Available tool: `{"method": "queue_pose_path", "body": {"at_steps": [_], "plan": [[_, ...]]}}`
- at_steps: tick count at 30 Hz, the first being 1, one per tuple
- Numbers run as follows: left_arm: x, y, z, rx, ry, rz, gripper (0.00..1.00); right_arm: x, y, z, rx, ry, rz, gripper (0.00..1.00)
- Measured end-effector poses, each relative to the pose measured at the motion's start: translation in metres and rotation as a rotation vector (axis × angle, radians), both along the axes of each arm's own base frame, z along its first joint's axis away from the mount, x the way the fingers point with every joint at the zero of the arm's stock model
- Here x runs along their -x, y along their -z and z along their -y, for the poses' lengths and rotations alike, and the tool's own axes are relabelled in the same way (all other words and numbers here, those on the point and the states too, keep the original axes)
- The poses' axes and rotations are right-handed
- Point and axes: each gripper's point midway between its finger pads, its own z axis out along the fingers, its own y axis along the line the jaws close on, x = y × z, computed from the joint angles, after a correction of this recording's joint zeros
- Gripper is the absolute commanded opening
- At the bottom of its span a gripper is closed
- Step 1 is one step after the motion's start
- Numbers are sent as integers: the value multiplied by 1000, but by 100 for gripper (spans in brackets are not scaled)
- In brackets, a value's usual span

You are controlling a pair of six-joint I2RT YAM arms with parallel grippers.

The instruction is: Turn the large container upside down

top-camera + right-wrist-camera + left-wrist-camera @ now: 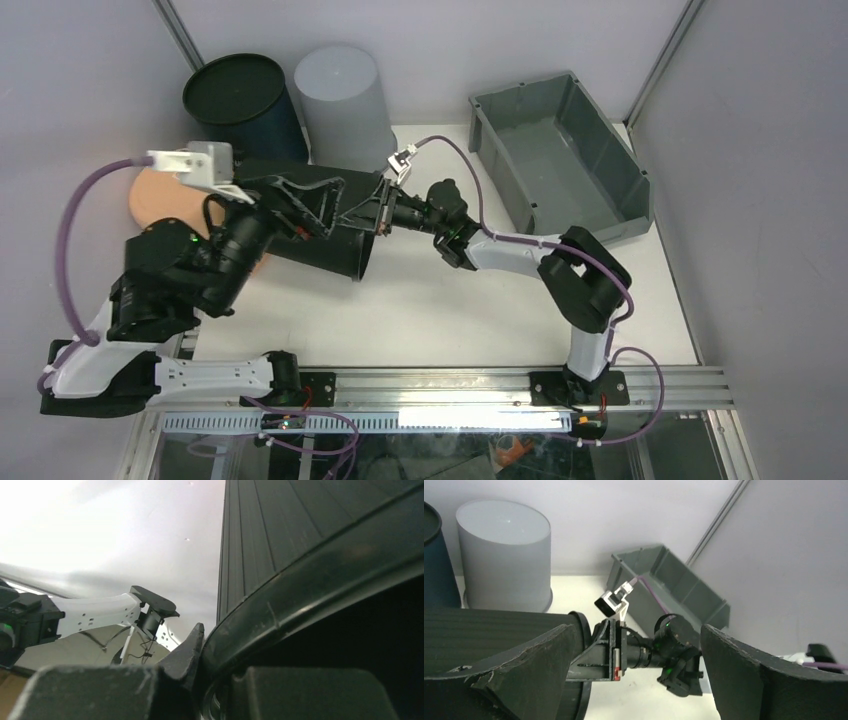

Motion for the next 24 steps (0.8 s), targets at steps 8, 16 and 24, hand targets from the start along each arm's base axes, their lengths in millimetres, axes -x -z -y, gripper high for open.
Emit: {"method": "queue_pose_path", "body": {"at_steps": [8, 16, 24], "plan": [[-4, 24, 28, -116, 24, -39, 99, 6, -3, 18, -167, -72, -27, 0], [-2, 21, 21, -97, 25, -35, 99, 17, 34, 42, -194, -69, -98, 0], [-4, 24, 26, -112, 25, -39, 99, 30, 50, 71, -168, -33, -128, 0]]}}
